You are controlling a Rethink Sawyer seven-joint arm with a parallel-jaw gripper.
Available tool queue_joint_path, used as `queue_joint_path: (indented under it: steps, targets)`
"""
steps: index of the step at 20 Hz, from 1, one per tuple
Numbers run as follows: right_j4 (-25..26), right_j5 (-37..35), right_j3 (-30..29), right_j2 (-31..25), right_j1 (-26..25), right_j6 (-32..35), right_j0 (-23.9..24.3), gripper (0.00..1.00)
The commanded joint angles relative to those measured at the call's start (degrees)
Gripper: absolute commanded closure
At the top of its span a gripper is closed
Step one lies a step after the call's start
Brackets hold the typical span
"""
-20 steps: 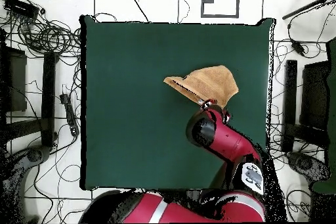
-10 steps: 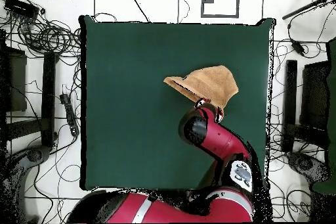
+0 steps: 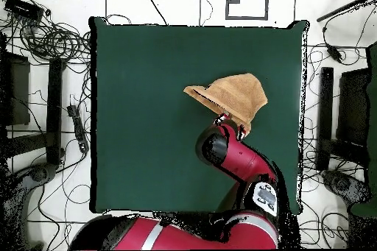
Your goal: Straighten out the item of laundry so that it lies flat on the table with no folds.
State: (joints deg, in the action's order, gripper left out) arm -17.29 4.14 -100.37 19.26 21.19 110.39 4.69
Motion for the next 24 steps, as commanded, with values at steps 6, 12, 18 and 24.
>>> queue_joint_path:
  steps: [6, 12, 18, 24]
  targets:
    - [-2.85, 1.72, -3.73, -3.23, -5.92, 13.55, -0.02, 0.0]
    - [-2.61, 4.17, -3.12, -3.59, -8.12, 13.91, 1.0, 0.0]
    - [-3.59, 5.86, -3.08, -3.53, -9.81, 14.43, 0.31, 0.0]
    - [-4.51, 6.08, -3.68, -3.24, -10.61, 14.57, -0.04, 0.0]
